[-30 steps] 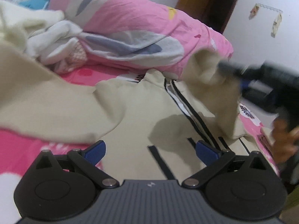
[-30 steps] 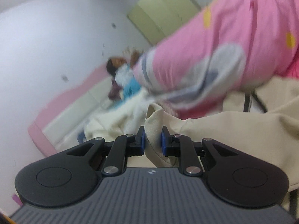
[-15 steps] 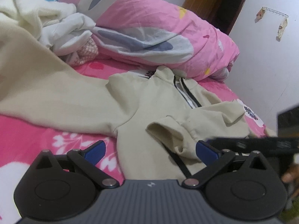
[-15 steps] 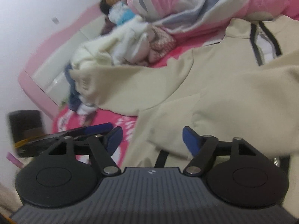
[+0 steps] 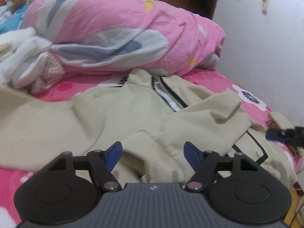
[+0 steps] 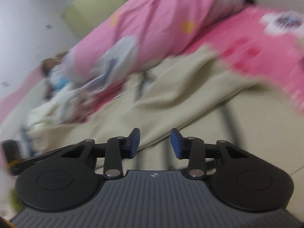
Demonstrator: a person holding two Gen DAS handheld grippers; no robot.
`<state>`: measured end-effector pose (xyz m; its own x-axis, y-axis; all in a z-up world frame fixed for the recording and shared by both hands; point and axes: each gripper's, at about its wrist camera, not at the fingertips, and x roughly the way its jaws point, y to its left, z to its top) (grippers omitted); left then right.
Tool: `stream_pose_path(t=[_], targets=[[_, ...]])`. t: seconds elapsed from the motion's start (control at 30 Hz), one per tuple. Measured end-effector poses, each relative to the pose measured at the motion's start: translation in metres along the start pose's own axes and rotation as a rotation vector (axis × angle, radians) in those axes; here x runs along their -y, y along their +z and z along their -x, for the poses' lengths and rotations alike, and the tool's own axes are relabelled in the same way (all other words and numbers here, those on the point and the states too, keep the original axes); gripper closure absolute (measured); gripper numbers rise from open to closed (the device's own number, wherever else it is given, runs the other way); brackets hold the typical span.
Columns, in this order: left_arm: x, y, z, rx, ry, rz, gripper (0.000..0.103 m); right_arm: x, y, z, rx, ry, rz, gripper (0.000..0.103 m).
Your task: Fold clothes
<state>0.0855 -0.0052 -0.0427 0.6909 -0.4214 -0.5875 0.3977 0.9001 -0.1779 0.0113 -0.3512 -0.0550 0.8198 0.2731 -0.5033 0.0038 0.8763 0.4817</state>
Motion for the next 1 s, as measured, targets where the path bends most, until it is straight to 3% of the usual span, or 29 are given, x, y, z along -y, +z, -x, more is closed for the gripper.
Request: stream_pose_path(t=[0.2, 0.33, 0.43, 0.5, 0.57, 0.7, 0.83, 0.87, 0.93, 0.97, 1.0], targets=[[0.050, 0.046, -0.031, 0.024, -0.029, -0.224, 0.032, 0.014, 0.022, -0.028, 0.085, -0.243, 0.206, 0.074], [0.085, 0.075, -0.056, 0.044, -0.058, -0.390, 0.032, 0.034, 0.036, -0.052, 0.125, -0.347, 0.273, 0.072], [0.120, 0.091, -0.084, 0.044, -0.105, -0.544, 0.029, 0.050, 0.048, -0.067, 0.113, -0.327, 0.254, 0.068], [0.142, 0.096, -0.106, 0.033, -0.125, -0.648, 0.028, 0.058, 0.052, -0.079, 0.097, -0.320, 0.244, 0.058], [0.163, 0.095, -0.127, 0.030, -0.124, -0.730, 0.028, 0.068, 0.051, -0.090, 0.090, -0.319, 0.222, 0.057], [0.197, 0.089, -0.170, -0.001, -0.151, -0.822, 0.028, 0.082, 0.044, -0.096, 0.083, -0.276, 0.147, 0.064], [0.223, 0.085, -0.213, -0.039, -0.134, -0.846, 0.029, 0.084, 0.038, -0.097, 0.095, -0.263, 0.138, 0.073], [0.226, 0.086, -0.221, -0.046, -0.134, -0.840, 0.033, 0.083, 0.036, -0.098, 0.094, -0.267, 0.145, 0.073], [0.230, 0.091, -0.236, -0.074, -0.127, -0.802, 0.056, 0.082, 0.032, -0.100, 0.097, -0.280, 0.164, 0.075], [0.229, 0.095, -0.241, -0.095, -0.126, -0.765, 0.080, 0.081, 0.030, -0.100, 0.103, -0.282, 0.172, 0.075], [0.223, 0.102, -0.244, -0.120, -0.141, -0.698, 0.091, 0.080, 0.029, -0.100, 0.108, -0.284, 0.177, 0.076]])
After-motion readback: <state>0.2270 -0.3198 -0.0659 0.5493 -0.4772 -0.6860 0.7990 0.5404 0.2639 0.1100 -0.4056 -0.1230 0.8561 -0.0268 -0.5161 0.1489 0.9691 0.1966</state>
